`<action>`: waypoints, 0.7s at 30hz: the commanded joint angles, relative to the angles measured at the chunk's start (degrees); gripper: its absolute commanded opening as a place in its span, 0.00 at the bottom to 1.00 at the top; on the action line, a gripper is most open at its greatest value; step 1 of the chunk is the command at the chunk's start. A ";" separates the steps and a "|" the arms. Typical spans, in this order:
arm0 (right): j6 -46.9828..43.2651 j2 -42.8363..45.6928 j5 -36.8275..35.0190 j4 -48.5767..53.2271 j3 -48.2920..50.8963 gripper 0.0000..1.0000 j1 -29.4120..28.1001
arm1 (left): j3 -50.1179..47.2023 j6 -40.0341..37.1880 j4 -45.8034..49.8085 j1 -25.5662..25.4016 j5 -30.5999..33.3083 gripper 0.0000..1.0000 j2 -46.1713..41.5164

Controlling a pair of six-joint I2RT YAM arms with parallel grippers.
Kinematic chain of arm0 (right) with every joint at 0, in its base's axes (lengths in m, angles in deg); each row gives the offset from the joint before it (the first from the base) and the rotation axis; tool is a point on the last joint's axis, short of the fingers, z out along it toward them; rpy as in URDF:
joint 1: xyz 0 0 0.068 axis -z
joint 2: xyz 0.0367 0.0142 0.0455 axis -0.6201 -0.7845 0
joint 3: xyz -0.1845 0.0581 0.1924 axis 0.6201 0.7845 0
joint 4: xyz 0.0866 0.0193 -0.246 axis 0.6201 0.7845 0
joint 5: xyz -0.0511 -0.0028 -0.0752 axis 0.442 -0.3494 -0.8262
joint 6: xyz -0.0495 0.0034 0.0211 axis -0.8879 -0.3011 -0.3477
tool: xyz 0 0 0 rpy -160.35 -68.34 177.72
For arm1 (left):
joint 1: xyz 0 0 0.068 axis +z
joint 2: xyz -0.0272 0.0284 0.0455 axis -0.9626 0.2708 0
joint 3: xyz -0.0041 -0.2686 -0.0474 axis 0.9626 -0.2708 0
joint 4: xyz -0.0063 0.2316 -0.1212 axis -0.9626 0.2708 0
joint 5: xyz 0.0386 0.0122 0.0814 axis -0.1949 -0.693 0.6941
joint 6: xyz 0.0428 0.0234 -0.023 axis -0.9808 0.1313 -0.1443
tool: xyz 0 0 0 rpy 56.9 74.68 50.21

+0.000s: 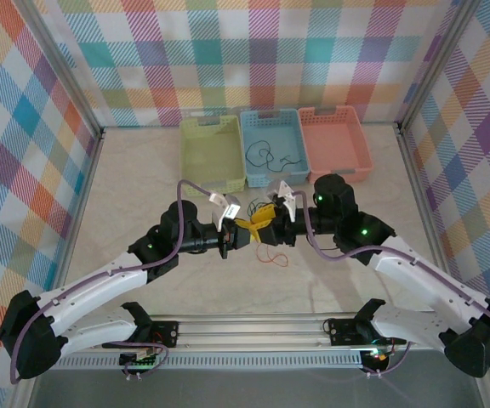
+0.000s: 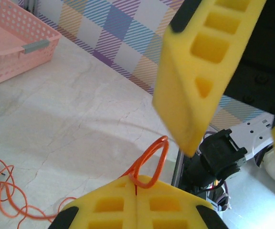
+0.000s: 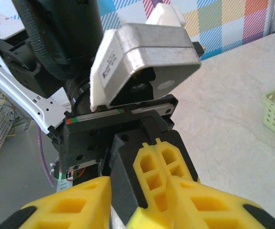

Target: Untangle the cables

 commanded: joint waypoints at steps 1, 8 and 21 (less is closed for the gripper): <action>-1.30 1.76 -0.29 1.76 -2.26 0.41 -0.15 | -0.68 -0.88 -2.63 -0.58 -0.60 0.00 -1.37; -1.66 2.99 -1.99 2.61 -2.17 0.48 0.00 | -0.77 -0.89 -2.67 -0.52 -0.69 0.00 -1.56; 0.34 5.65 -4.63 2.08 4.14 0.47 3.11 | -1.09 -0.98 -1.70 -0.52 -1.32 0.00 -3.59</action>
